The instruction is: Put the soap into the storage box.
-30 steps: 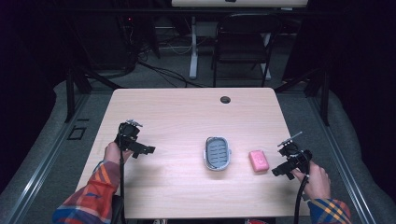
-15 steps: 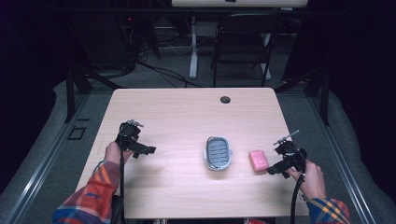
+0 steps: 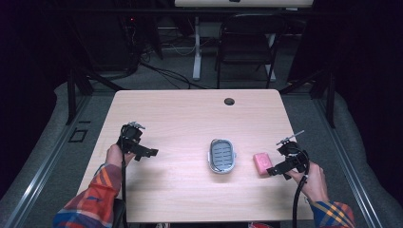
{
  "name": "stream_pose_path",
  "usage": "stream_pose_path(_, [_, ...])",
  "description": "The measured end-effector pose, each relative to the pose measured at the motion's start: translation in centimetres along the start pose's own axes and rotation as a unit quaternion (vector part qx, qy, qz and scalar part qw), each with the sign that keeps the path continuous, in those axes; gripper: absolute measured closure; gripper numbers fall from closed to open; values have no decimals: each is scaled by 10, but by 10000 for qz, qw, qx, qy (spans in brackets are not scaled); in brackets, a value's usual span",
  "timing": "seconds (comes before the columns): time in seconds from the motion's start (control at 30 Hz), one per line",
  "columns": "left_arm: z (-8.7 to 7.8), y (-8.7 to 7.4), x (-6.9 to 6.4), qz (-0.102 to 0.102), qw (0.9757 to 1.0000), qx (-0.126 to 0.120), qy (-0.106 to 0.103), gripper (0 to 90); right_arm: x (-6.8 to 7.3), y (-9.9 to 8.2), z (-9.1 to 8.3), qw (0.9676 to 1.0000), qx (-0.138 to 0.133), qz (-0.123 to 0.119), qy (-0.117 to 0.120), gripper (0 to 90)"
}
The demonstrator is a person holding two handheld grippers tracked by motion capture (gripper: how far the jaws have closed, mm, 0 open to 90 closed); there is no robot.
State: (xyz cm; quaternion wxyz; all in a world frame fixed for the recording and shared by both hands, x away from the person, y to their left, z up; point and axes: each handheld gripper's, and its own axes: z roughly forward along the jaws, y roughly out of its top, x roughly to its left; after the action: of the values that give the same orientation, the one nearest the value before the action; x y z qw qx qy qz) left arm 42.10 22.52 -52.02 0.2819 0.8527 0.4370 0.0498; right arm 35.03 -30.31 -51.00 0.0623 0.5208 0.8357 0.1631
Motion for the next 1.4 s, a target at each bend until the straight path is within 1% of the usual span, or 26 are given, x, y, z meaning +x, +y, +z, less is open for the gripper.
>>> stream_pose_path(0.03, [0, 0, 0, -1, 10000, -3, 6, 0, 1, 1, 0, 10000, -17, 35, -8, 0])
stream_pose_path(0.13, [0, 1, -1, 19, 10000, 4, 9, 0, 3, 3, 0, 10000, -12, 4, 9, 0])
stream_pose_path(0.17, [1, 1, -2, 27, 10000, 6, 19, 0, 7, 4, 1, 10000, -16, 71, 12, 0])
stream_pose_path(0.23, [1, 1, -2, 28, 10000, 5, 12, 0, 8, 8, 1, 10000, 89, 21, 17, 0])
stream_pose_path(0.27, [1, 1, -2, 24, 10000, 15, 8, 0, 10, 8, 2, 9999, -7, 126, 15, 0])
stream_pose_path(0.3, [1, 1, -2, 24, 10000, 18, 4, 0, 10, 11, 1, 9999, 106, 35, 39, 0])
stream_pose_path(0.47, [1, 1, -2, 13, 10000, 20, 0, 0, 14, 19, 4, 9999, 144, 83, -30, 0])
stream_pose_path(0.5, [2, 1, -2, 23, 10000, 32, -6, 0, 17, 21, 6, 9998, 91, 178, 17, 0])
stream_pose_path(0.53, [2, 2, -1, 47, 10000, 34, 2, 0, 16, 23, 6, 9996, 260, 67, 14, 0])
stream_pose_path(0.57, [3, 2, -2, 35, 10000, 38, -3, 0, 19, 24, 9, 9997, 158, 190, -5, 0])
stream_pose_path(0.6, [3, 2, -2, 37, 10000, 44, -10, 0, 18, 25, 9, 9996, 277, 70, 33, 0])
stream_pose_path(0.67, [3, 2, -2, 47, 10000, 52, 0, 0, 18, 27, 12, 9993, 362, 125, 14, 0])
stream_pose_path(0.7, [3, 2, -2, 49, 10000, 53, 1, 0, 19, 27, 14, 9994, 292, 199, 3, 0])
stream_pose_path(0.73, [3, 2, -2, 48, 10000, 53, 8, 0, 18, 28, 13, 9991, 406, 126, 14, 0])
stream_pose_path(0.77, [3, 2, -2, 45, 10000, 55, 12, 0, 19, 29, 15, 9993, 287, 241, 2, 0])
stream_pose_path(0.8, [3, 2, -2, 45, 10000, 55, 12, 0, 19, 29, 15, 9993, 287, 241, 2, 0])
stream_pose_path(0.83, [3, 2, -2, 47, 10000, 55, 12, 0, 18, 33, 14, 9990, 402, 166, -39, 0])
stream_pose_path(0.93, [3, 2, -3, 40, 10000, 55, 10, 0, 20, 36, 16, 9992, 355, 198, -70, 0])
stream_pose_path(1.0, [3, 2, -3, 42, 10000, 55, 6, 0, 21, 40, 19, 9989, 434, 165, -82, 0])
stream_pose_path(1.03, [3, 2, -2, 45, 10000, 55, 2, 0, 23, 42, 23, 9990, 360, 229, -96, 0])
stream_pose_path(1.07, [3, 2, -2, 42, 10000, 50, 0, 0, 23, 44, 23, 9988, 461, 152, -104, 0])
stream_pose_path(1.1, [3, 2, -2, 42, 10000, 50, 0, 0, 23, 44, 23, 9988, 461, 152, -104, 0])
stream_pose_path(1.13, [3, 2, -2, 35, 10000, 40, -2, 0, 24, 44, 27, 9991, 328, 251, -98, 0])
stream_pose_path(1.2, [2, 2, -2, 60, 10000, 49, 7, 0, 25, 48, 29, 9984, 535, 129, -131, 0])
stream_pose_path(1.23, [2, 2, -2, 60, 10000, 49, 7, 0, 25, 49, 30, 9981, 575, 118, -163, 0])
stream_pose_path(1.4, [2, 2, -3, 64, 10000, 48, 21, 0, 23, 51, 35, 9979, 608, 124, -159, 0])
